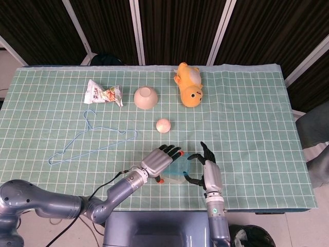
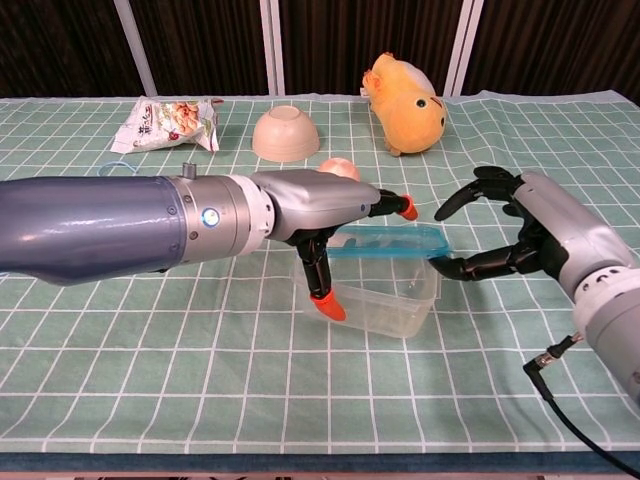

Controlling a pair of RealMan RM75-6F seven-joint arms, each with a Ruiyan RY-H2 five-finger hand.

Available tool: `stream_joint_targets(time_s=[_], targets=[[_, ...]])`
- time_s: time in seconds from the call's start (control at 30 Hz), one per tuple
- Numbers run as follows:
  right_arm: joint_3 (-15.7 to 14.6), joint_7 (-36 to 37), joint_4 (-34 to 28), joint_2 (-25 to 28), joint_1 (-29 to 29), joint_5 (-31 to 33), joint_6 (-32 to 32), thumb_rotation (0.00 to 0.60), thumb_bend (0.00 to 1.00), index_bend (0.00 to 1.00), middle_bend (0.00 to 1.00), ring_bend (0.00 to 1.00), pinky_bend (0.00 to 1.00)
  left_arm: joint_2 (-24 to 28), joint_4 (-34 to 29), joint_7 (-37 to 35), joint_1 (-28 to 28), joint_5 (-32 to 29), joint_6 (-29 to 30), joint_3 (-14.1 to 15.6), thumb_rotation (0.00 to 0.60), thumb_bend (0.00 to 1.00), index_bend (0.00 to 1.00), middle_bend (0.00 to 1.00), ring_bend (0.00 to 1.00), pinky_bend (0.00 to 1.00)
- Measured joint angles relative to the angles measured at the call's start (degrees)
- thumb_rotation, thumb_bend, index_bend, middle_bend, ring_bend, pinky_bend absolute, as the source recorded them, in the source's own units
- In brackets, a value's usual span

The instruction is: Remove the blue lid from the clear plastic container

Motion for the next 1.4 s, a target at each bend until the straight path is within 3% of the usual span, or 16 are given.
stream_joint_targets(time_s=[0.2, 0.63, 1.07, 1.4], targets=[[-0.27, -0.22, -0.55, 0.20, -0.22, 0.24, 0.03, 0.600, 0.60, 0.54, 0.02, 0.00, 0.00, 1.16, -1.50, 0.00, 0.51, 0.90, 0.81, 0.88, 0.600, 0.01, 0.00, 0.00, 0.00, 0.11], [-0.77, -0.59, -1.42, 0.24, -0.84, 0.46, 0.62, 0.600, 0.64, 0.57, 0.02, 0.00, 0.00, 5.81, -6.02, -2.14, 2.81, 4.47, 3.53, 1.44, 0.600, 0.01, 0.00, 0.00, 0.00, 0.10], [5.73, -0.45, -1.60, -2.03, 1.45, 2.18, 0.68, 0.600, 0.64, 0.60, 0.03, 0.00, 0.00, 11.49, -9.44, -6.67, 5.51, 8.99, 5.20, 0.91, 0.600, 0.01, 0.00, 0.00, 0.00, 0.10], [7.91, -1.82, -1.35, -1.36, 2.69, 3.41, 0.47, 0.600, 0.64, 0.61, 0.03, 0.00, 0.00, 12.87, -9.52, -8.49, 6.52, 10.36, 4.93, 0.96, 0.600, 0.01, 0.00, 0.00, 0.00, 0.10]])
